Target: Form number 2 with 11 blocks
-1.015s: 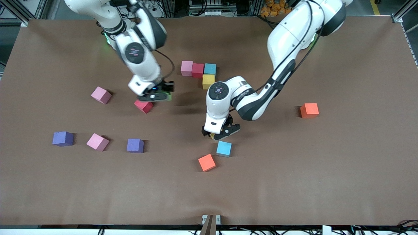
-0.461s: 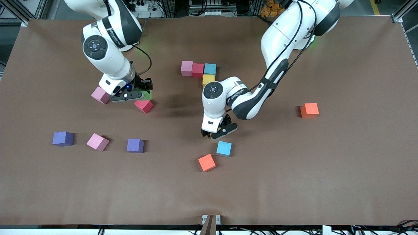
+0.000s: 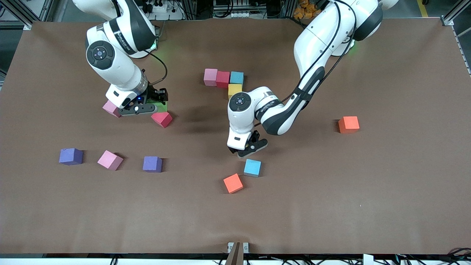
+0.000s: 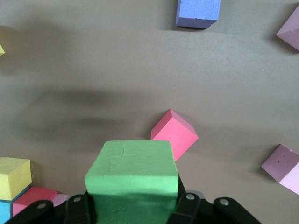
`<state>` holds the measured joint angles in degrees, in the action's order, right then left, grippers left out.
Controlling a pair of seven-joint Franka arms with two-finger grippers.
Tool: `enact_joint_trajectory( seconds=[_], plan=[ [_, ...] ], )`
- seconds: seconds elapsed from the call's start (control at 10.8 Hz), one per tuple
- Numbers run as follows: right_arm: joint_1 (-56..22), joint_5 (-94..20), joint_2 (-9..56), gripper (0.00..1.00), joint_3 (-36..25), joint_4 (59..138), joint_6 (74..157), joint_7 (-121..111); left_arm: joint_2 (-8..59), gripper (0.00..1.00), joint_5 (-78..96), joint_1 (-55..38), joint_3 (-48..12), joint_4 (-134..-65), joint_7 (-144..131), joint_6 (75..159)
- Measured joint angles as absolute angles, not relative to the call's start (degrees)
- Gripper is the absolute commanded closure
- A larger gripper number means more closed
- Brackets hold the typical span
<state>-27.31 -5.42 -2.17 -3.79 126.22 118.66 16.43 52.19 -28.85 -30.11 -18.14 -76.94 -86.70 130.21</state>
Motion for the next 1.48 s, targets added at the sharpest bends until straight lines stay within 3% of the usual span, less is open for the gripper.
enact_joint_trajectory(
  seconds=[0.74, 1.11, 1.48],
  plan=[
    [-27.28, -5.42, -2.16, 0.55, -3.78, 126.22, 118.36, 16.50, 51.52, 1.00, -28.85, -30.92, -23.16, -78.31, -84.55, 125.84],
    [-27.28, -5.43, -2.13, 0.55, -3.78, 126.21, 118.32, 16.52, 47.60, 1.00, -28.87, -30.70, -25.50, -84.74, -81.85, 126.31],
    [-27.26, -5.42, -2.08, 0.55, -3.79, 126.22, 118.30, 16.59, 40.70, 1.00, -29.41, -30.37, -26.01, -95.27, -81.57, 133.92]
  ],
)
